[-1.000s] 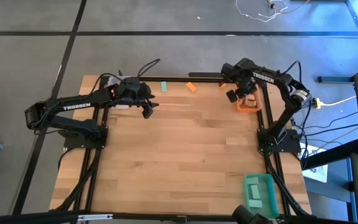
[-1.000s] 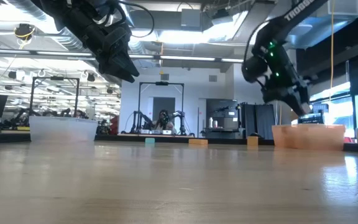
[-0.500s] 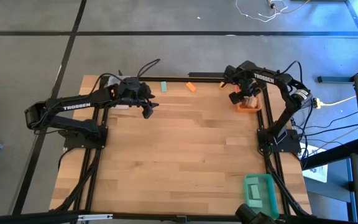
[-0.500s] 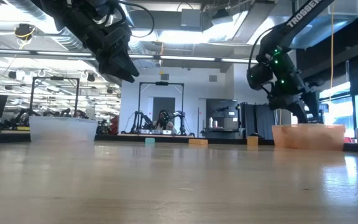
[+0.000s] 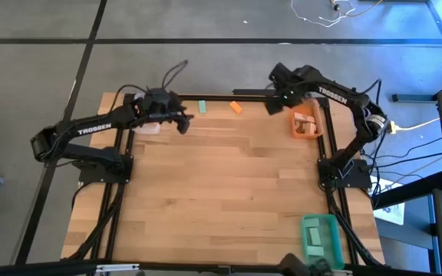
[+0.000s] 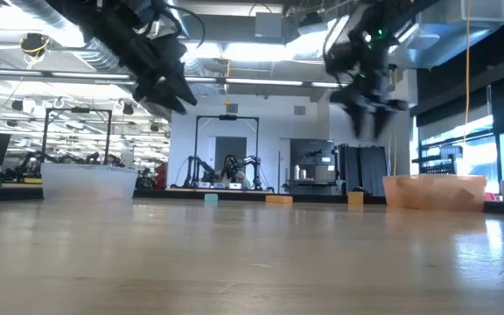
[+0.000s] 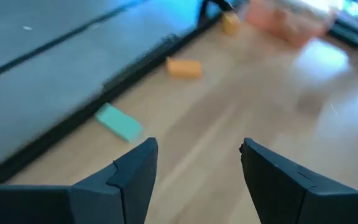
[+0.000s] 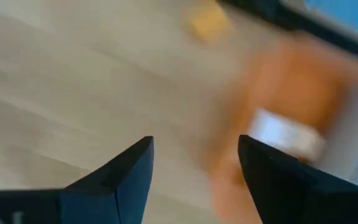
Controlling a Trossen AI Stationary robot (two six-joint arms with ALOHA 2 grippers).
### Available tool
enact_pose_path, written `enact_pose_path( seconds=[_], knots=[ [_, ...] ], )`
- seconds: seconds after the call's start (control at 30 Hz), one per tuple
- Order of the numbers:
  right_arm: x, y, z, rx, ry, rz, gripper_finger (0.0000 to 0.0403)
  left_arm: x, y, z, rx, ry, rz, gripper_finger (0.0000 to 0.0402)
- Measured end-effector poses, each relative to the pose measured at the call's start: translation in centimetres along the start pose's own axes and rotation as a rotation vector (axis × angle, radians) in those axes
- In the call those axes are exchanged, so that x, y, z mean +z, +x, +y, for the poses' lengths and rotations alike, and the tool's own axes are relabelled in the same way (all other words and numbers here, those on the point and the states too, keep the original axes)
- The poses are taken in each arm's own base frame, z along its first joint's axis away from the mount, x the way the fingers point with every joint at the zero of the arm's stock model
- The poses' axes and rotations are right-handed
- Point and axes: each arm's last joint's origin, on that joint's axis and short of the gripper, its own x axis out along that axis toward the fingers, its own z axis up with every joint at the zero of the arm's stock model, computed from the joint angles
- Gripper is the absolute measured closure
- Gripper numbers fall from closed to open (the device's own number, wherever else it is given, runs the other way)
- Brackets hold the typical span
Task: Sort & place blocks by color
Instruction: Put the orange block into the transparent bin
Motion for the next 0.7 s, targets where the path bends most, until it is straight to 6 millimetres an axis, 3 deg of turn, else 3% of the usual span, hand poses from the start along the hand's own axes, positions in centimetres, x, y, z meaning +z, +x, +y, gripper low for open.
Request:
enact_pose_path(
  seconds=[0.2,0.33,0.53,0.7],
  knots=[
    [2.3,-2.1,4.0,0.334,-0.108,-0.282,0.0169,3.5,0.8,1.4,0.066,-0.006,-0.001,0.0182],
    [3.0,-2.3,5.7,0.43,-0.14,-0.38,0.0169,5.2,1.9,1.8,0.096,0.027,0.049,0.0182],
    [4.3,-0.1,7.6,0.459,-0.162,-0.426,0.0169,6.3,3.7,1.7,0.097,0.029,0.077,0.0182],
    [5.6,3.3,8.6,0.448,-0.162,-0.407,0.0169,5.9,4.4,1.8,0.102,0.028,0.109,0.0182]
  ],
)
